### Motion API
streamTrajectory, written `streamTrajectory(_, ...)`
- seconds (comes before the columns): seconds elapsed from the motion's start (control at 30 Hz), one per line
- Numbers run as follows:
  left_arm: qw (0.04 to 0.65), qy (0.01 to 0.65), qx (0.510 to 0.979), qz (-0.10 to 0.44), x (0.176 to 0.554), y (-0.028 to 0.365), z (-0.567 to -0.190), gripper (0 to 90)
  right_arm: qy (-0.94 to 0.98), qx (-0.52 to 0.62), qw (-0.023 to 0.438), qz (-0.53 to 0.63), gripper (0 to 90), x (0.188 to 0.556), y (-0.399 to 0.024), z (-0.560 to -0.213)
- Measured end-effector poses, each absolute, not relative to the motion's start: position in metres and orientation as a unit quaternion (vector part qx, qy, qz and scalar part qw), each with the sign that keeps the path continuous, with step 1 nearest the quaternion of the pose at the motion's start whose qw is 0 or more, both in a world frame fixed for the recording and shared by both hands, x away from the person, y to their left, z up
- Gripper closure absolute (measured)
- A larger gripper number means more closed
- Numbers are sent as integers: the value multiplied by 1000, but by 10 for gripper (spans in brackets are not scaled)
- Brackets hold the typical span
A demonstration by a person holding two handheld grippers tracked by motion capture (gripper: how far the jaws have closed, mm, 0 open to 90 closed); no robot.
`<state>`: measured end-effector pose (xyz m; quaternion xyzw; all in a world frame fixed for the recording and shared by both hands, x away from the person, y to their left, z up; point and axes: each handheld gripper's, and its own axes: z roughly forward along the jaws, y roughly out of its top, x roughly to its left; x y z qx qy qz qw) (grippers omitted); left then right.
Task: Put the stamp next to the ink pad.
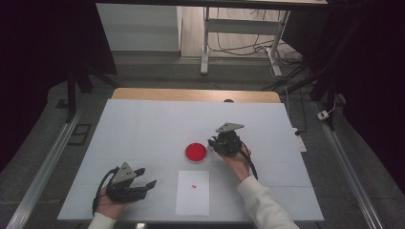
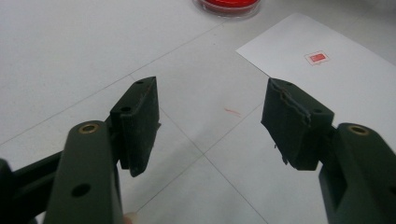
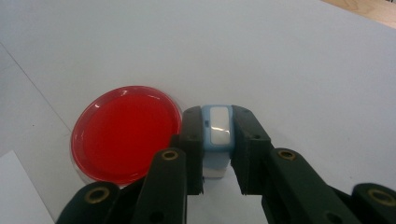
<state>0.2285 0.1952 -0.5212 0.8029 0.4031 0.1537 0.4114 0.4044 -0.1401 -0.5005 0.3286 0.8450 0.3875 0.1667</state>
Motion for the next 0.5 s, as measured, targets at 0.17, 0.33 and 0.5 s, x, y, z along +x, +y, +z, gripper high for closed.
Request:
streamTrajectory(0.17,411,403,803,154,229,195,-521,364,846,326,169,387,722,404,-140,-501)
streamTrajectory(0.33,411,403,803,154,229,195,-521,363,845,326,171,387,676,404,-139,-501)
streamTrajectory(0.5,411,403,803,154,228,195,-521,363,844,329,174,386,611,404,-139,-501)
